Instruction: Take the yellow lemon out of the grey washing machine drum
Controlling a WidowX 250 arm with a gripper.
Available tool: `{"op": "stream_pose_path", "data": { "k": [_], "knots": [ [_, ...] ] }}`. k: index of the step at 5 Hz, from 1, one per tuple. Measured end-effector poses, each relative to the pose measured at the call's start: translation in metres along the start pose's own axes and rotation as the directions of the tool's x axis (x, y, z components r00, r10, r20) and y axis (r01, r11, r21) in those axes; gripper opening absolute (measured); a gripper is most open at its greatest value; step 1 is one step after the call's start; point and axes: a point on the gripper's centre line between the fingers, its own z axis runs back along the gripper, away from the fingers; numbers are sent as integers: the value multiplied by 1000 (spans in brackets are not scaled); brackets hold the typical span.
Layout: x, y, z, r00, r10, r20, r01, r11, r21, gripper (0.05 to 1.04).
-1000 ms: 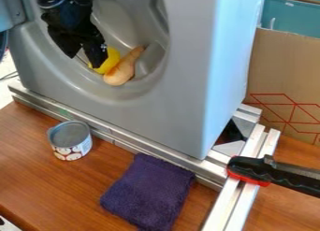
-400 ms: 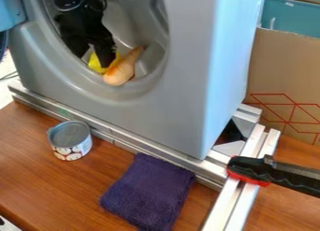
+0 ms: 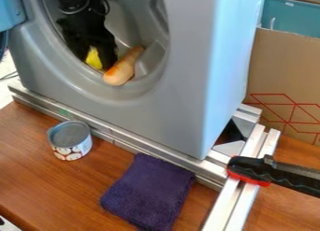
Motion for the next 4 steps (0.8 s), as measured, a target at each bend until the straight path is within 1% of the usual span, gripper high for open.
{"op": "stream_pose_path", "data": {
  "k": [1, 2, 3, 4],
  "knots": [
    [2, 1, -2, 1000, 6, -8, -6, 1000, -4, 1002],
    [2, -2, -3, 1000, 15, -13, -16, 1000, -17, 950],
    [2, -1, -3, 999, 32, -14, -32, 999, -8, 791],
    [-7, -1, 8, 999, 36, -2, -36, 999, 19, 789]
  ]
}}
